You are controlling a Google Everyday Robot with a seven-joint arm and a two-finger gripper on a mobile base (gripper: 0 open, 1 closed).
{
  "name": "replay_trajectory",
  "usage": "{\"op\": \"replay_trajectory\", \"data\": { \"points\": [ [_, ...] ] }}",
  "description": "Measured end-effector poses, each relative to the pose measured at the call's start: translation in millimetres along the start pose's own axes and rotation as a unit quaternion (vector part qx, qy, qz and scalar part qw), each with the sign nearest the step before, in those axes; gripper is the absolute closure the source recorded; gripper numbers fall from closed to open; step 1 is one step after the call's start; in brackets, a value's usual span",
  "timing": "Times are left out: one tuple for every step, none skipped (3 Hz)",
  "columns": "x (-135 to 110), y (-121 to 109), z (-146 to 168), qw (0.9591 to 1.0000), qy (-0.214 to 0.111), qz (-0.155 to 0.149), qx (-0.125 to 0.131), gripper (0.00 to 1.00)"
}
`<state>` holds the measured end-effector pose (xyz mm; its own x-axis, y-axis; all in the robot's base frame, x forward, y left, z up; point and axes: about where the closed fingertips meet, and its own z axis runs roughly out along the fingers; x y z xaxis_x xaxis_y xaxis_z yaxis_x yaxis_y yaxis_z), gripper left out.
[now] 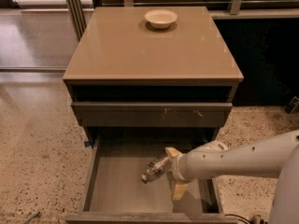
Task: Pick water bottle from middle drawer and place on counter
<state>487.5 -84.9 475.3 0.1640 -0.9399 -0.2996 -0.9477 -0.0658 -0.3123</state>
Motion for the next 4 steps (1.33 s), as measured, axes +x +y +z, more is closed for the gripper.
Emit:
{"op": "replay_trajectory", "data": {
  "points": [
    [-7.5, -3.6, 25.5, 0.9994, -0.030, 0.015, 0.004, 0.00],
    [-18.2, -17.0, 83.1, 0.9964, -0.072, 0.043, 0.011, 0.00],
    [-18.3, -17.0, 83.2, 0.9964, -0.072, 0.043, 0.011, 0.00],
    [-20.9, -23.7, 97.7, 0.9966, -0.075, 0.035, -0.007, 0.00]
  ]
}}
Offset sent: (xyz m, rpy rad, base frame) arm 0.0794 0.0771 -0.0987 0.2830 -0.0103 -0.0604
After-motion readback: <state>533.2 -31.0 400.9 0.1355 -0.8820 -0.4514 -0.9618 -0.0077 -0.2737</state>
